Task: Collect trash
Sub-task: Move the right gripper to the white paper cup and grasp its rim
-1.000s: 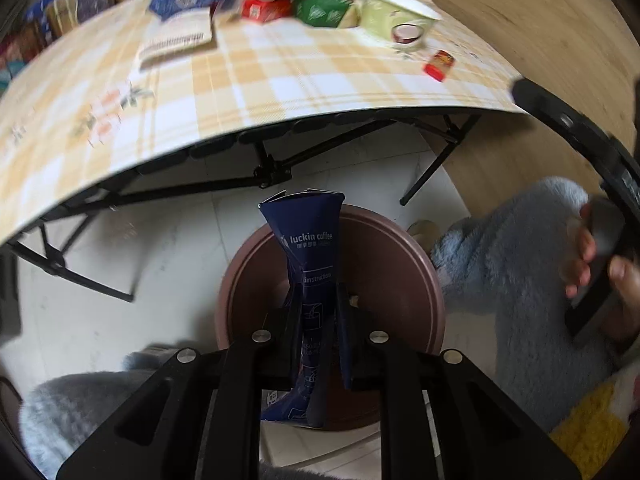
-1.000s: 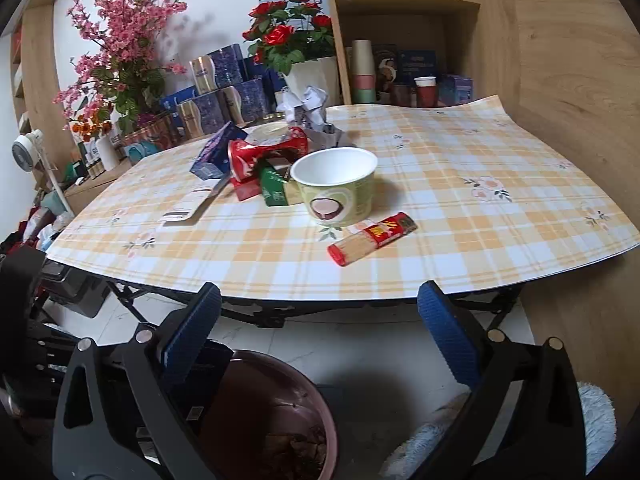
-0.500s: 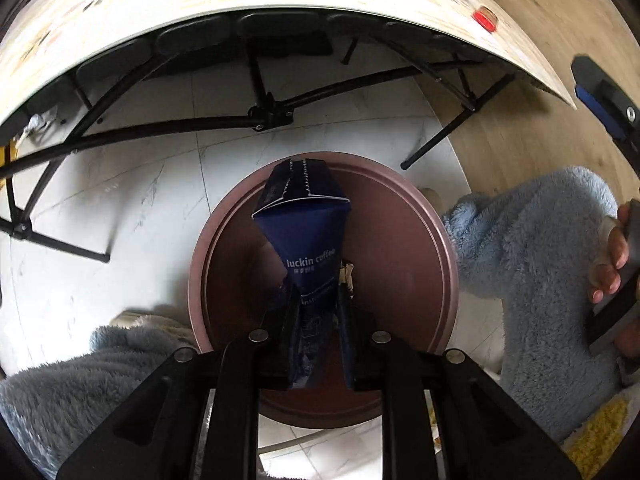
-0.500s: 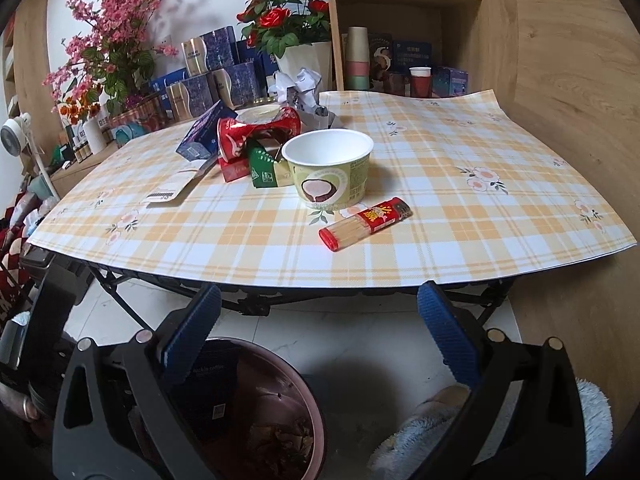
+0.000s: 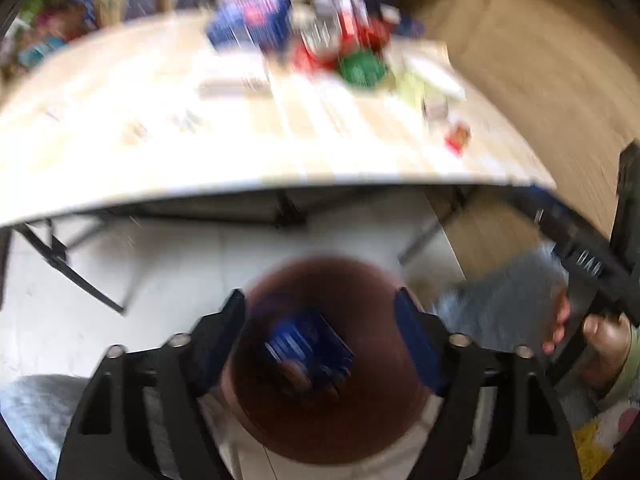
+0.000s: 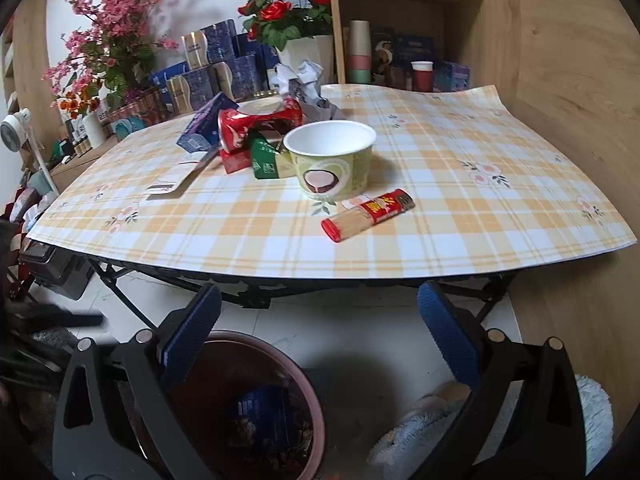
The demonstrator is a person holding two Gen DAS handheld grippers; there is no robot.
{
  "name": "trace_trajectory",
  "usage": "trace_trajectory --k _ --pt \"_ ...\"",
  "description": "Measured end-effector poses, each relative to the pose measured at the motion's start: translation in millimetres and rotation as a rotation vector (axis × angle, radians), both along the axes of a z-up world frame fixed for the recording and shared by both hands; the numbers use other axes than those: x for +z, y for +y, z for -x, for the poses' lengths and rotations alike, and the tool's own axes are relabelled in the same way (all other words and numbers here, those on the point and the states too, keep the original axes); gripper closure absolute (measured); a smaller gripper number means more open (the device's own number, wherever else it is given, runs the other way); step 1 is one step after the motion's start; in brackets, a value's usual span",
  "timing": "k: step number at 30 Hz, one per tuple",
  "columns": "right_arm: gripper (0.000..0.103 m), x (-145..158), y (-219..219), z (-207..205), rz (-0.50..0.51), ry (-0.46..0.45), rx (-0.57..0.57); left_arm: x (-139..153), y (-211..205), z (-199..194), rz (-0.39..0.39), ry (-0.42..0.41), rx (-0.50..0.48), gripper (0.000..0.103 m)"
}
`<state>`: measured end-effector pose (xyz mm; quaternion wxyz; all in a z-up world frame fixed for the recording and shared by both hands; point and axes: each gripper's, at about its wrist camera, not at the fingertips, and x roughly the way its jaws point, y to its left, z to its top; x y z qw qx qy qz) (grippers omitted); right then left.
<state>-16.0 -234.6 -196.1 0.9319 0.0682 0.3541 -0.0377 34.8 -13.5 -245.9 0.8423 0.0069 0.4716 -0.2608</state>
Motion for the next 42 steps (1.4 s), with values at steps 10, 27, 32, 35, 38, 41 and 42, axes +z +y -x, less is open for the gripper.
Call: trace_trajectory --k 10,27,32,35,38,41,42 --pt "0.006 3.8 5.7 4.8 -0.032 -0.050 0.053 49.7 32.0 13.1 0.042 -0.317 0.212 0.006" --pt "0.006 19.2 -5.8 -9.9 0.008 -0.144 0.122 56.4 42.2 12.3 0.012 -0.443 0.288 0.006" --pt "0.006 18.7 -9.5 -38.9 0.091 -0.080 0.155 51.3 39.7 4.5 -0.007 -0.397 0.289 0.006" --pt "0.006 16.1 -13.5 -62.9 0.121 -0.047 0.156 44.4 38.6 -3.8 -0.025 -0.357 0.302 0.006" --pt "0.006 13.5 -19.2 -90.8 0.104 -0.020 0.143 38.5 35.8 -12.3 -0.035 -0.326 0.309 0.006" --pt "0.006 10.2 -22.6 -113.1 0.092 0.008 0.128 33.6 33.0 -20.7 -0.025 -0.293 0.308 0.006" --pt "0.006 9.1 -22.3 -119.6 0.100 0.015 0.121 32.3 32.6 -22.8 -0.022 -0.283 0.308 0.006"
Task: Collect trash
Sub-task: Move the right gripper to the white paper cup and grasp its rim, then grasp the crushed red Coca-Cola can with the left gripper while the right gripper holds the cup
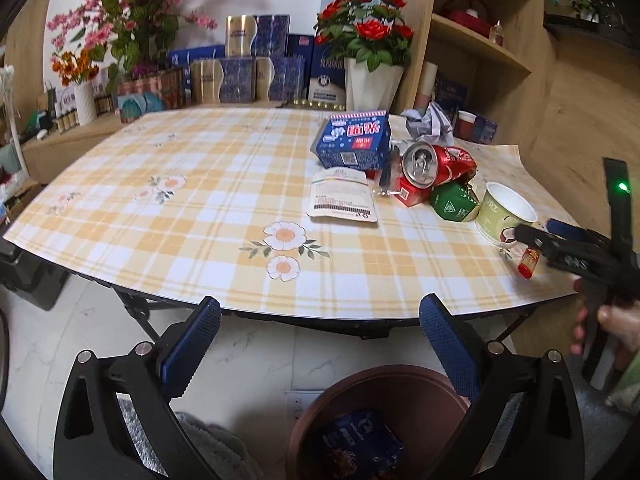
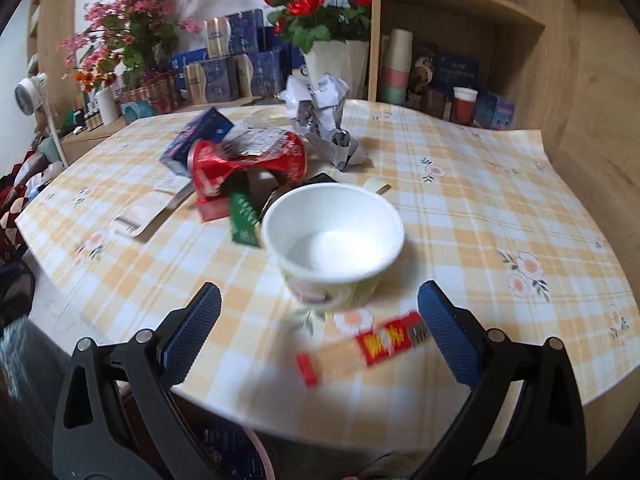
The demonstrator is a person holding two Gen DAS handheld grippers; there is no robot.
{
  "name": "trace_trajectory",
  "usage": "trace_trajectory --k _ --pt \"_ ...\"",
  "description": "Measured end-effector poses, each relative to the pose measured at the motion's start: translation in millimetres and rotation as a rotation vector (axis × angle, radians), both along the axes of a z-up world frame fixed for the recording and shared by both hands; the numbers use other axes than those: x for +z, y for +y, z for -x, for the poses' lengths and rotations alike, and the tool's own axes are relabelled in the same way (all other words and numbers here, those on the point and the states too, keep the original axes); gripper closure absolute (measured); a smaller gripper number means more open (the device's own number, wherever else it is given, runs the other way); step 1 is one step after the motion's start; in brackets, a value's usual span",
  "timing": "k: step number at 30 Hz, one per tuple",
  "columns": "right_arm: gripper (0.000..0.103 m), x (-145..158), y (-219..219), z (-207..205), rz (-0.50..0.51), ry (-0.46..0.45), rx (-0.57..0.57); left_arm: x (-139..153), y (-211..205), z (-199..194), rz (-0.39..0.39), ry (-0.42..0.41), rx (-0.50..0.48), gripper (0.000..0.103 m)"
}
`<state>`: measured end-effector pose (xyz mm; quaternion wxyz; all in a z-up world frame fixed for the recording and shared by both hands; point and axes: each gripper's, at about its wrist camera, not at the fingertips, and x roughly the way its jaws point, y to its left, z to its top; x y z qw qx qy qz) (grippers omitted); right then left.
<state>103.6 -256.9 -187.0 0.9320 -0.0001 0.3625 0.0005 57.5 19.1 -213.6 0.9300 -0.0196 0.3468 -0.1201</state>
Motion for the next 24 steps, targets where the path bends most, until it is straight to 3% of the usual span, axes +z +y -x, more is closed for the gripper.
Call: trace_trajectory --k 9,13,16,17,21,24 --pt "0.006 -5.1 8.3 -42.8 0.065 0.067 -0.013 -8.2 -3.9 -14.5 0.023 0.040 0.007 0.006" --pt "0.007 -7.7 2.7 -48.7 0.024 0.094 -0.009 -11.1 -9.1 -16.3 0.013 0.048 -0.011 0.006" --pt "0.020 -8.4 0.2 -48.2 0.007 0.105 -0.001 -11.7 -13.7 -16.2 0.005 0.046 -0.026 0.006" --pt "0.024 -7.9 -0.5 -47.6 0.004 0.104 -0.002 -11.8 -15.8 -15.7 0.001 0.044 -0.032 0.006" --pt "0.025 -1.1 -5.0 -37.2 -0.016 0.056 -0.009 -12.5 -22.2 -15.0 -0.015 0.041 -0.054 0.006" --pt "0.025 9.2 -6.8 -19.1 -0.030 -0.025 -0.006 -8.4 -25.9 -13.5 -0.022 0.022 -0.081 0.006"
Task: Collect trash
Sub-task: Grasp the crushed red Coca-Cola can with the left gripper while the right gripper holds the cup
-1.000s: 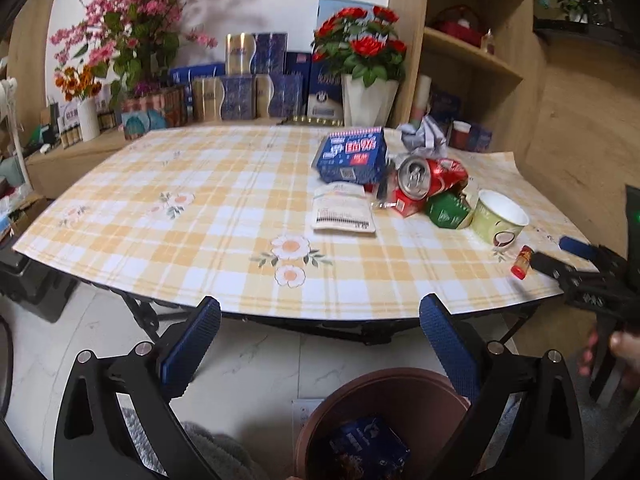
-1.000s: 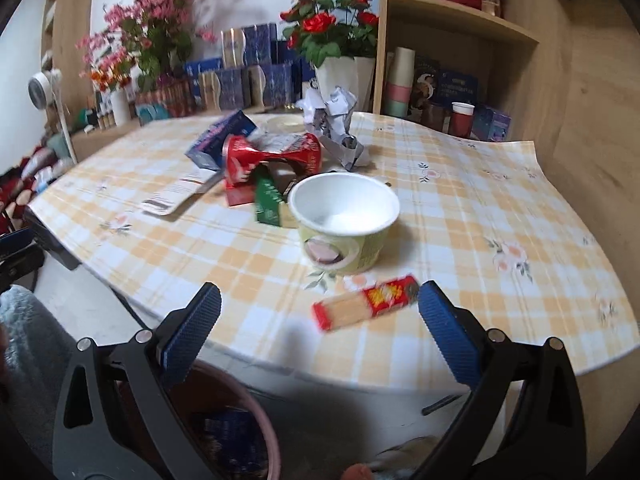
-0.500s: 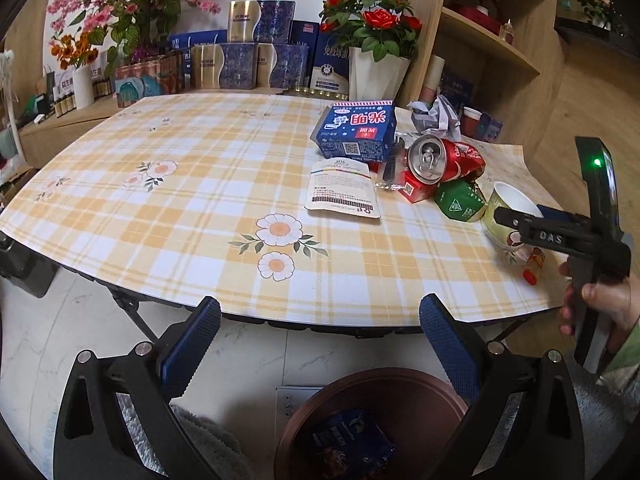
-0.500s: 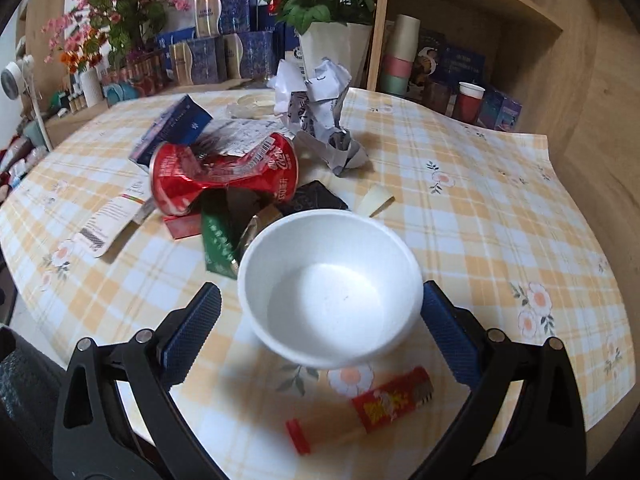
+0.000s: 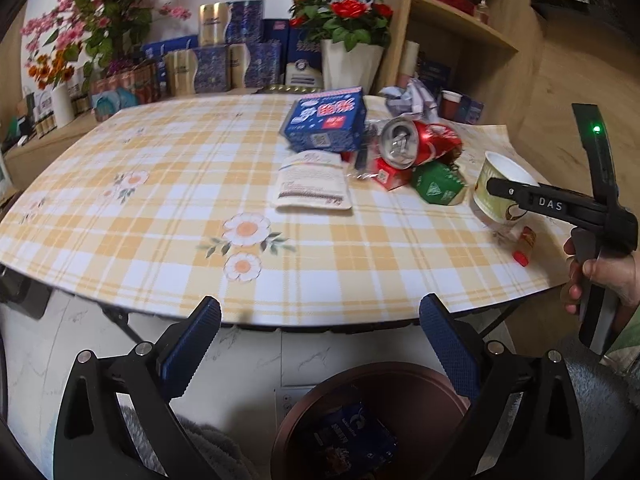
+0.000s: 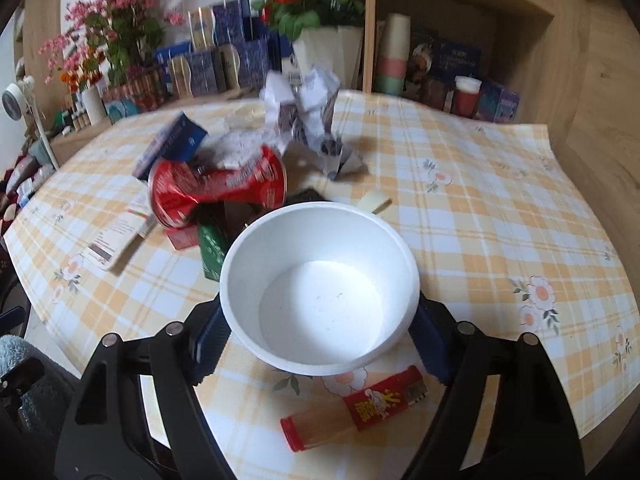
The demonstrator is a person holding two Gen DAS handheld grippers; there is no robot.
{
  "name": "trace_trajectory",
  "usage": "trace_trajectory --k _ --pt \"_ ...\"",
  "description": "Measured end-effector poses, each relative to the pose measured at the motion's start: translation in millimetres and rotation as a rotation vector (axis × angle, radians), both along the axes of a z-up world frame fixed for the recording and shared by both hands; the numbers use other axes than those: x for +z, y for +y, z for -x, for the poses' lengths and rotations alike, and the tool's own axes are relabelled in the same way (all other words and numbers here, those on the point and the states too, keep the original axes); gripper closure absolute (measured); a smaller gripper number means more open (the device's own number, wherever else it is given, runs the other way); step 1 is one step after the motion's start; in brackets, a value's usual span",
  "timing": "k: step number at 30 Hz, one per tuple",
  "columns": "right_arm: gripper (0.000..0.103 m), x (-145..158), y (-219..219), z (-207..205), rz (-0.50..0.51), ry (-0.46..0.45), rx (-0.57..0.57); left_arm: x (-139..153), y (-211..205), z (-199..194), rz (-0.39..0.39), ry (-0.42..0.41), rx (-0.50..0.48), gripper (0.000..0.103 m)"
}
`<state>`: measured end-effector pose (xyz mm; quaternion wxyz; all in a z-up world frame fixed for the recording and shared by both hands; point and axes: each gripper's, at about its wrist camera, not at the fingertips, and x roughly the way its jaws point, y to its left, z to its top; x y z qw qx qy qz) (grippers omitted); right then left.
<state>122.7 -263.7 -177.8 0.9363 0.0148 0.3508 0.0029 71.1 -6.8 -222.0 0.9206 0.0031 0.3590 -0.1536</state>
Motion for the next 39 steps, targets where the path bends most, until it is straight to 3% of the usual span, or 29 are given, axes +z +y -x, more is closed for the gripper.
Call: trace_trajectory --k 4,10,18,20,24,27,29,31,33,35,37,39 --pt "0.025 5.7 -5.7 24.3 -0.016 -0.072 0.002 13.7 -3.1 -6.3 -0.006 -0.024 -0.065 0.006" --pt "0.025 9.1 -26.8 35.4 -0.061 -0.110 -0.050 34.5 -42.1 -28.5 -0.174 -0.099 -0.170 0.006" --pt "0.025 9.8 -54.4 36.9 -0.131 -0.131 -0.113 43.5 -116.5 -56.0 -0.272 -0.158 -0.334 0.007" --pt "0.025 7.7 -59.4 39.4 -0.159 -0.133 -0.132 41.4 -135.2 -69.7 -0.295 -0.136 -0.382 0.018" --pt "0.025 4.4 -64.2 44.6 -0.181 -0.141 -0.153 39.1 -161.6 -93.3 -0.374 -0.146 -0.422 0.022" --pt "0.025 1.3 -68.2 46.2 -0.188 -0.140 -0.159 30.7 -182.1 -107.1 -0.521 -0.158 -0.459 0.024" --pt "0.025 -1.2 -70.7 47.4 -0.196 -0.139 -0.161 24.2 -195.9 -113.5 -0.633 -0.184 -0.504 0.032" --pt "0.025 -2.9 -72.6 47.7 -0.202 -0.137 -0.163 21.9 -202.9 -120.2 -0.676 -0.183 -0.516 0.036" --pt "0.025 -4.8 -74.5 47.1 -0.216 -0.133 -0.160 20.8 -207.4 -130.2 -0.690 -0.168 -0.510 0.043" --pt "0.025 -8.7 -75.1 46.1 -0.237 -0.123 -0.160 20.3 -210.7 -141.6 -0.672 -0.126 -0.499 0.060" --pt "0.025 -12.9 -74.2 45.3 -0.252 -0.111 -0.154 19.0 -213.3 -147.7 -0.663 -0.109 -0.492 0.064" --pt "0.025 -14.7 -71.1 44.7 -0.251 -0.107 -0.139 17.4 -216.5 -149.1 -0.665 -0.104 -0.505 0.075"
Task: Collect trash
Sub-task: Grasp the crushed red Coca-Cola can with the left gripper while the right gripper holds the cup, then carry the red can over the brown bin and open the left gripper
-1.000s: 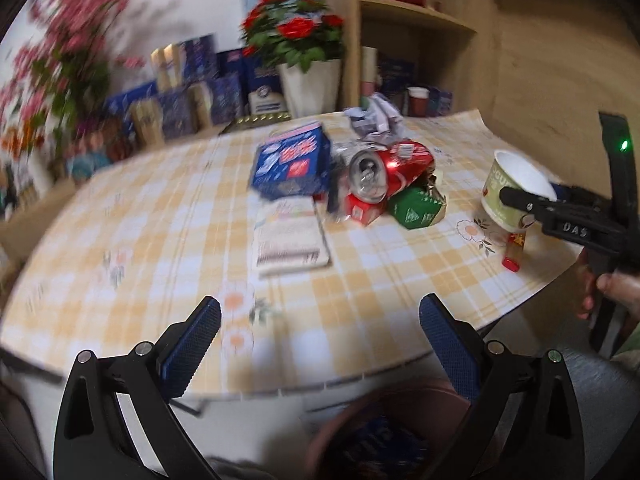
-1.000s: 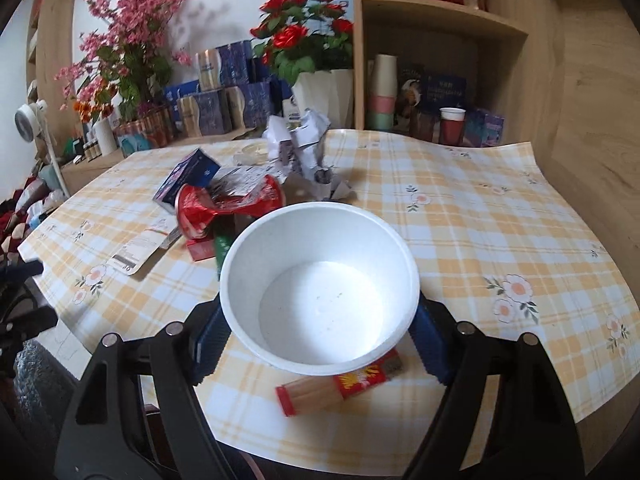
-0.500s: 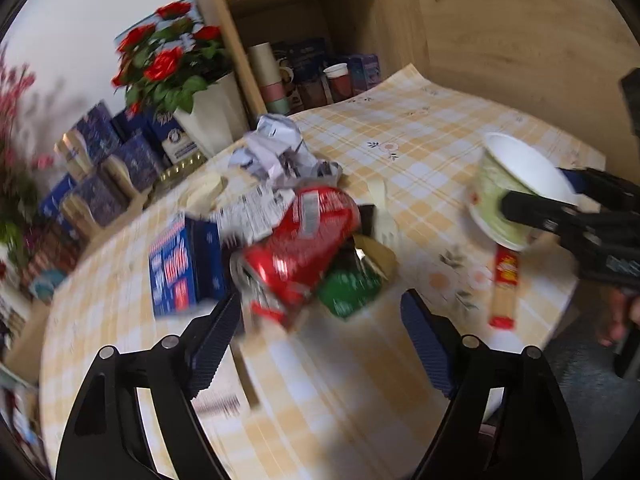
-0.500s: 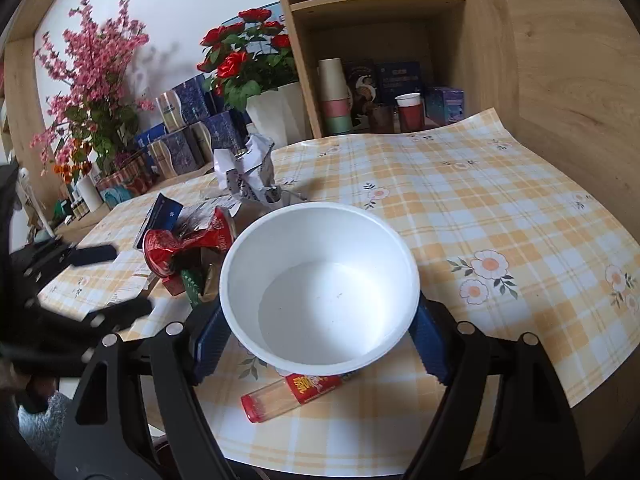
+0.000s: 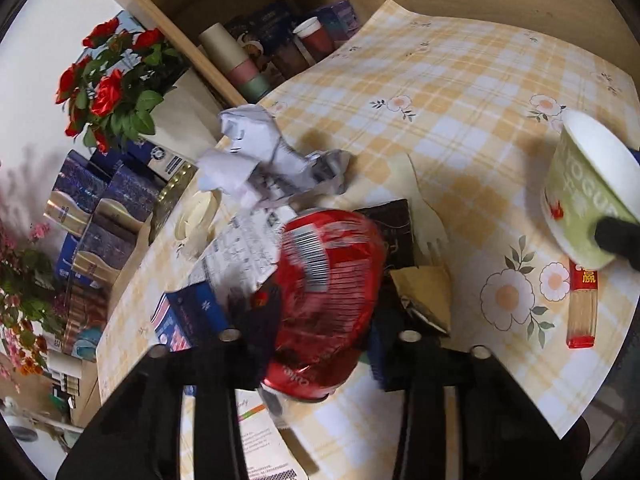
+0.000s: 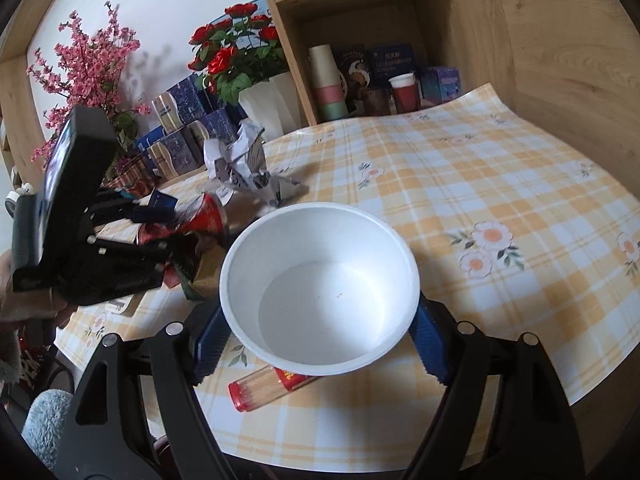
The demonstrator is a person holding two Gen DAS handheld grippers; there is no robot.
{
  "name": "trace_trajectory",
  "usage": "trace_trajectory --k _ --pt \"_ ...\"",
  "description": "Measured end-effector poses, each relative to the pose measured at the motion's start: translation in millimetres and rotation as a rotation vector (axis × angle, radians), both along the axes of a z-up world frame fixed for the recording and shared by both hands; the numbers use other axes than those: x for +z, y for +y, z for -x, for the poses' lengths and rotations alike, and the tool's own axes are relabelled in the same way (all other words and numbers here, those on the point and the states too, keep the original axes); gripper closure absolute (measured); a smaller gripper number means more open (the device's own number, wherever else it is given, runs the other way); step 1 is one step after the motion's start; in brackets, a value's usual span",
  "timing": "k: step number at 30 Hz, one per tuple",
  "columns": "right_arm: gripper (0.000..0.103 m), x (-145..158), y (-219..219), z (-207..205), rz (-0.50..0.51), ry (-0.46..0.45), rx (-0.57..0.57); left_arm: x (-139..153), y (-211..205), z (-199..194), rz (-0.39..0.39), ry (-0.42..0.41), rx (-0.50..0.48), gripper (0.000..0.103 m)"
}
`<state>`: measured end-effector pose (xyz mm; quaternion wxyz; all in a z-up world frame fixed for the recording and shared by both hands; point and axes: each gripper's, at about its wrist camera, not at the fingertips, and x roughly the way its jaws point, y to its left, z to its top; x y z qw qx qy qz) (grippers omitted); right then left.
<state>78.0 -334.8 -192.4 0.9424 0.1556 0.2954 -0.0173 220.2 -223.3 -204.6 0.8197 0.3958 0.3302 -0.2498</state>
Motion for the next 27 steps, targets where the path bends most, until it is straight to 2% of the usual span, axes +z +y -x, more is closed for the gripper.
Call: trace_trajectory --k 1,3,6,9,12,17,22,27 --pt "0.025 0.1 1.3 0.0 0.003 -0.003 0.006 1.1 -0.7 -1.1 -0.001 0.001 -0.005 0.082" --pt "0.025 0.3 2.6 0.4 0.007 -0.009 0.016 7.0 1.5 -3.6 0.022 -0.002 -0.006 0.086" --pt "0.025 0.2 1.5 0.1 0.008 -0.011 0.016 26.5 17.3 -18.3 0.144 0.056 0.050 0.089" --pt "0.025 -1.4 -1.8 -0.5 -0.005 -0.008 0.010 44.8 45.3 -39.5 0.300 0.144 0.153 0.091" --pt "0.025 -3.6 -4.3 -1.7 -0.017 -0.002 0.006 51.8 68.3 -56.9 0.388 0.226 0.229 0.092" --pt "0.025 -4.9 -3.8 -2.2 -0.017 0.000 0.010 53.0 87.6 -71.0 0.432 0.318 0.291 0.092" --pt "0.025 -3.4 -0.5 -3.7 0.000 -0.009 0.018 51.0 88.4 -68.6 0.402 0.286 0.296 0.094" --pt "0.025 0.5 6.6 -1.1 0.036 -0.030 0.028 71.5 105.2 -56.0 0.512 0.268 0.325 0.095"
